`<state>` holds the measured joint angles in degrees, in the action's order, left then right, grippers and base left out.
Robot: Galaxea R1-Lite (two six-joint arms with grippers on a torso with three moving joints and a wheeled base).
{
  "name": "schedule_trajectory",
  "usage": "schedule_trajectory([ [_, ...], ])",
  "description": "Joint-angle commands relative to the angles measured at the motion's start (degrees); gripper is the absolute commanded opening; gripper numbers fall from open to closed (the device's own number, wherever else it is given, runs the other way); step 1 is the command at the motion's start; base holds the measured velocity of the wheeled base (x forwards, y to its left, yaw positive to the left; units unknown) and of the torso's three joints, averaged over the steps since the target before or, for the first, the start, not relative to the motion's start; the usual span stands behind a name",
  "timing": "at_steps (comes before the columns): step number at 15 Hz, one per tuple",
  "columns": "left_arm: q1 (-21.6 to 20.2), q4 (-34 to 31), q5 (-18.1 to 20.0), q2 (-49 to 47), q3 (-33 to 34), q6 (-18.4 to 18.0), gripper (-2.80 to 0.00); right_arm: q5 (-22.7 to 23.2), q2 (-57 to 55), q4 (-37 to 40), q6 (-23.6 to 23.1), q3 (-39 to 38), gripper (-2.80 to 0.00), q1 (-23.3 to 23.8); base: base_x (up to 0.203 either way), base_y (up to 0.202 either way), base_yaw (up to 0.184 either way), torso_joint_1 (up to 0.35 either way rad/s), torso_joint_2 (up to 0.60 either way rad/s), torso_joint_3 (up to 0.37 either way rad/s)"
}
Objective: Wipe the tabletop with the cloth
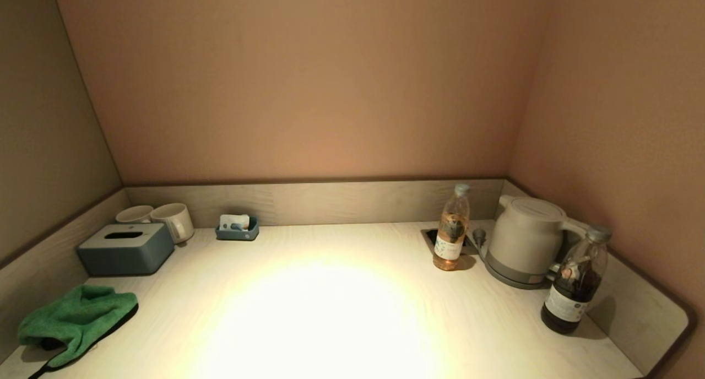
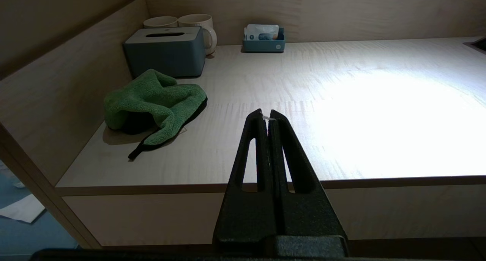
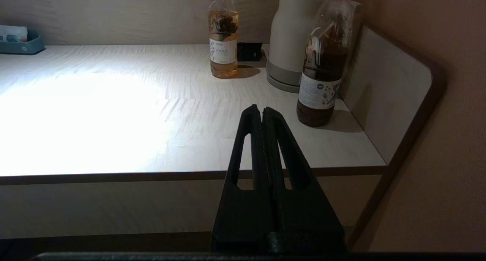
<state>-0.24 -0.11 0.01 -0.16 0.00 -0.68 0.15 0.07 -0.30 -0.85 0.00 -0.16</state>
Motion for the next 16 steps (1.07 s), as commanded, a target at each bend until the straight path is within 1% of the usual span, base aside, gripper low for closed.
schedule_trajectory([
  [1,0.0,0.0,0.0,0.1,0.0,0.0,-2.80,0.0,-0.1,0.0,0.0,0.0,-2.80,0.0,0.000,0.000,0.000,0.000,0.00,0.000],
  [16,0.0,0.0,0.0,0.1,0.0,0.0,-2.80,0.0,-0.1,0.0,0.0,0.0,-2.80,0.0,0.000,0.000,0.000,0.000,0.00,0.000],
])
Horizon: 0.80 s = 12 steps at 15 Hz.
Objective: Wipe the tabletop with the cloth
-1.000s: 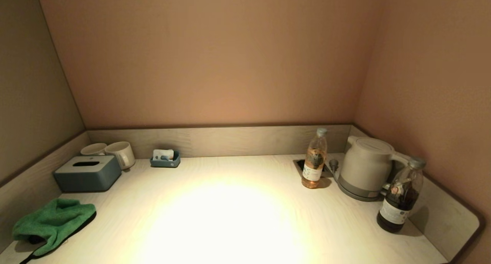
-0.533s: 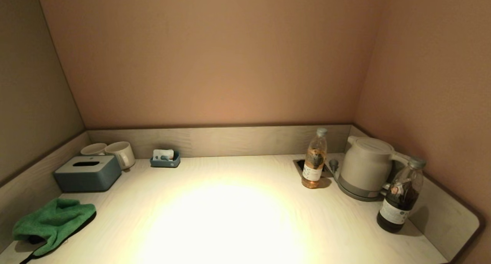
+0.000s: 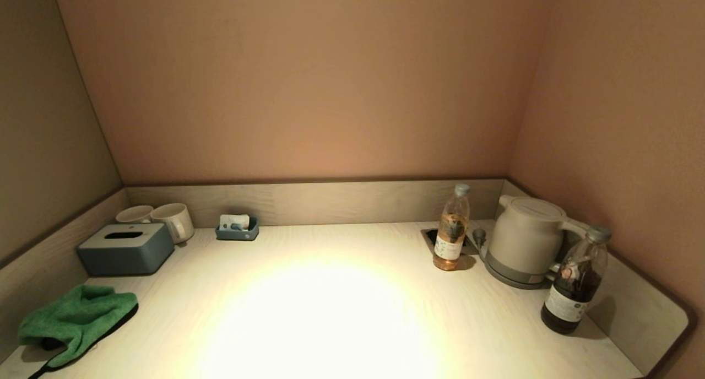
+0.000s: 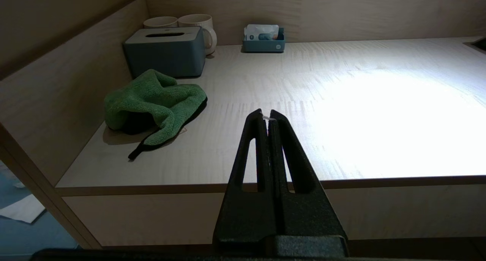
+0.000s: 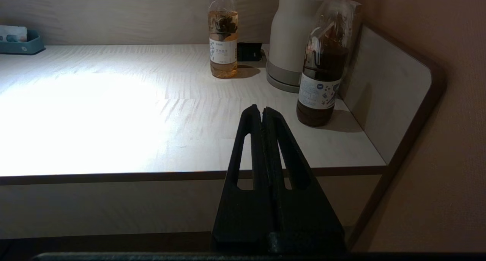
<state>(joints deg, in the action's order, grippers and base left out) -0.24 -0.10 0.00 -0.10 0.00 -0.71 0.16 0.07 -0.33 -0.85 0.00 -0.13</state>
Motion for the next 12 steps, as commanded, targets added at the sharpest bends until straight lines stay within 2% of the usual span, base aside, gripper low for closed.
schedule_trajectory([
  [1,0.0,0.0,0.0,0.0,0.0,0.0,-2.80,0.0,-0.1,0.0,0.0,0.0,-2.80,0.0,0.000,0.000,0.000,0.000,0.00,0.000],
  [12,0.0,0.0,0.0,0.0,0.0,0.0,-2.80,-0.1,-0.1,0.0,-0.4,0.0,-2.80,0.0,0.000,0.000,0.000,0.000,0.00,0.000],
])
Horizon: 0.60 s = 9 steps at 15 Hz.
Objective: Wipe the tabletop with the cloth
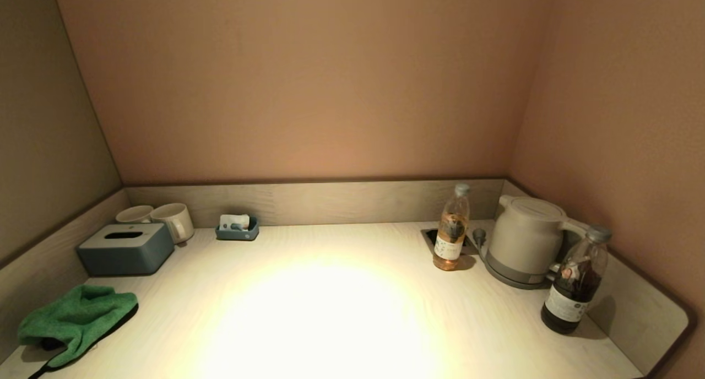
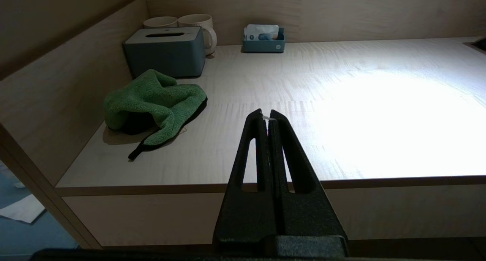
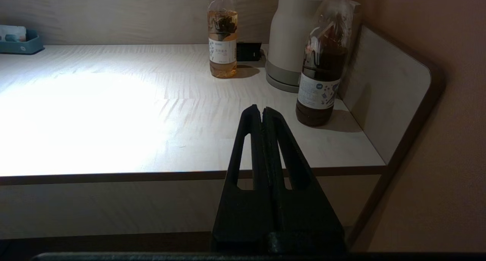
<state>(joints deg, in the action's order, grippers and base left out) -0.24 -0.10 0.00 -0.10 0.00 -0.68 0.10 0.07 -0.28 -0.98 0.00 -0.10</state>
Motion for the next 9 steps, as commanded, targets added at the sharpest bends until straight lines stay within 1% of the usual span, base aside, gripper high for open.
schedule_trajectory([
  [1,0.0,0.0,0.0,0.0,0.0,0.0,-2.80,0.1,-0.1,0.0,-0.4,0.0,-2.80,0.0,0.000,0.000,0.000,0.000,0.00,0.000],
  [9,0.0,0.0,0.0,0.0,0.0,0.0,-2.80,0.1,-0.1,-0.1,0.2,0.0,-2.80,0.0,0.000,0.000,0.000,0.000,0.00,0.000],
])
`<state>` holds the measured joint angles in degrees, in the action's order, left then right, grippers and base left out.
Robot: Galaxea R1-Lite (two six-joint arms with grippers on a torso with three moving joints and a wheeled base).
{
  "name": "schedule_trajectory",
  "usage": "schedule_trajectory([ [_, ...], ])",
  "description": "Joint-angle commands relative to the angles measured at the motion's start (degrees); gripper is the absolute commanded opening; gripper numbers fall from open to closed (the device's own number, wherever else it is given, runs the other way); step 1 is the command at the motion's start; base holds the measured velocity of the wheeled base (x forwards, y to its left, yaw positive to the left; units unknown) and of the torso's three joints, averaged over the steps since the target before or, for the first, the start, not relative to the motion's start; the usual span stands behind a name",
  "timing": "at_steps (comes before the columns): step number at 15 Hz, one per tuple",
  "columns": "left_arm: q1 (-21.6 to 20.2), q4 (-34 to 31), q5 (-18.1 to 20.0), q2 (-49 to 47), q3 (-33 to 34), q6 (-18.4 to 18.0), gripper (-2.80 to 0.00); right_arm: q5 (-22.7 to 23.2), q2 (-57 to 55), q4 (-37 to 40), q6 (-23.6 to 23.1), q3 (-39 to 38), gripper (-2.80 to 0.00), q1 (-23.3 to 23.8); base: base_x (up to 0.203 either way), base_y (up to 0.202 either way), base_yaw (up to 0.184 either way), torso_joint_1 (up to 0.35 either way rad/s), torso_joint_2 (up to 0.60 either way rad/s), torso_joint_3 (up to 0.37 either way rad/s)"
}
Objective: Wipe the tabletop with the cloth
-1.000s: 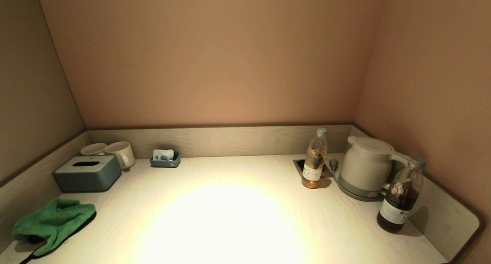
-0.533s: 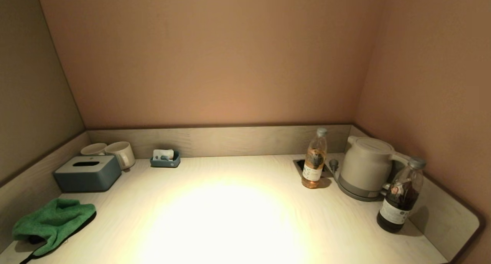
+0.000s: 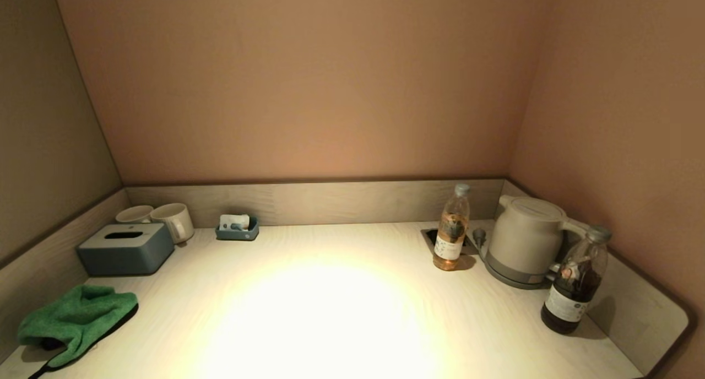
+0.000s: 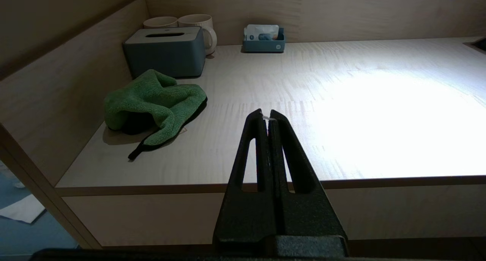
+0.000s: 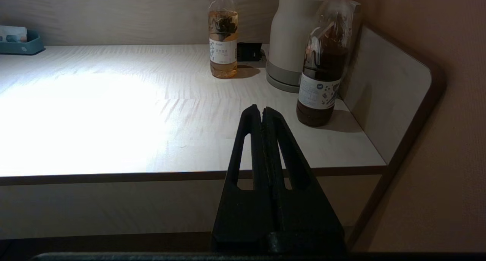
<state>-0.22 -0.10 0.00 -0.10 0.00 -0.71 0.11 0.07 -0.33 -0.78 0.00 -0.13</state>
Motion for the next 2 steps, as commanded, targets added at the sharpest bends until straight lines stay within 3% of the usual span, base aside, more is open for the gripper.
schedule_trajectory([
  [1,0.0,0.0,0.0,0.0,0.0,0.0,-2.80,0.1,-0.1,0.0,0.0,0.0,-2.80,0.0,0.000,0.000,0.000,0.000,0.00,0.000],
  [2,0.0,0.0,0.0,0.0,0.0,0.0,-2.80,0.1,-0.1,0.0,0.0,0.0,-2.80,0.0,0.000,0.000,0.000,0.000,0.00,0.000],
])
